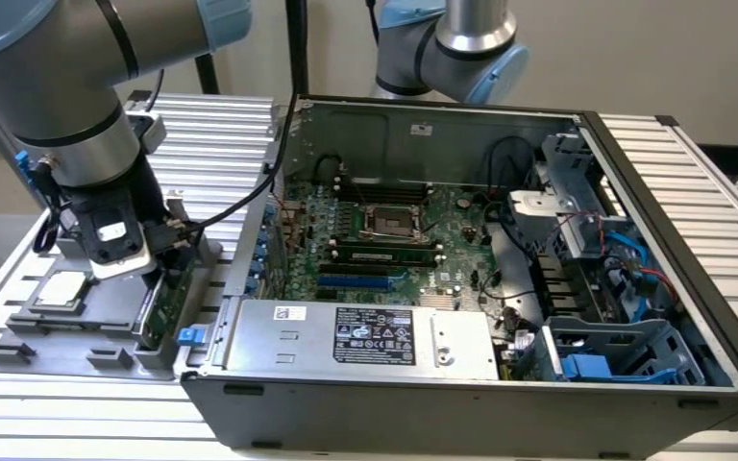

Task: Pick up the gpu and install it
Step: 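Pick up the gpu and move the gpu toward the slot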

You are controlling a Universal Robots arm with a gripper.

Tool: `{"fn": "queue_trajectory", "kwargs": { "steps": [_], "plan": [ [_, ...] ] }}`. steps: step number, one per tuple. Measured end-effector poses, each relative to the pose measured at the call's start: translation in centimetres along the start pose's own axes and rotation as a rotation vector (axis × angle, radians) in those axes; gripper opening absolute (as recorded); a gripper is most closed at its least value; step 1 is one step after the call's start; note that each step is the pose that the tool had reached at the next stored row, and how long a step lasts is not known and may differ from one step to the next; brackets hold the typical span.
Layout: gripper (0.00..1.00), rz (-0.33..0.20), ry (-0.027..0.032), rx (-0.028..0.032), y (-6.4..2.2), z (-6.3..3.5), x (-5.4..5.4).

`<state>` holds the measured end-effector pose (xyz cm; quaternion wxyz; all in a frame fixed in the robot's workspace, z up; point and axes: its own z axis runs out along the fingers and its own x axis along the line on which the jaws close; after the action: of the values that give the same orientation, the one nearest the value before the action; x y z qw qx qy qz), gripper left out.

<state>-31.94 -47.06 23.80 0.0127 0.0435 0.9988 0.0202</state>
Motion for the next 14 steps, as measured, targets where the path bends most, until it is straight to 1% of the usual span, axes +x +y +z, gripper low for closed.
{"fn": "queue_trajectory", "kwargs": {
  "steps": [1, 3, 10, 14],
  "plan": [
    [0.33, 0.000, 0.0000, 0.0000, 0.01, 0.00, 0.00],
    [0.26, 0.000, 0.0000, 0.0000, 0.02, 0.00, 0.00],
    [0.26, -0.001, 0.0000, 0.0000, 0.02, 0.00, 0.00],
    [0.26, -0.026, 0.0010, -0.0006, 0.02, 0.00, 0.00]
  ]
}}
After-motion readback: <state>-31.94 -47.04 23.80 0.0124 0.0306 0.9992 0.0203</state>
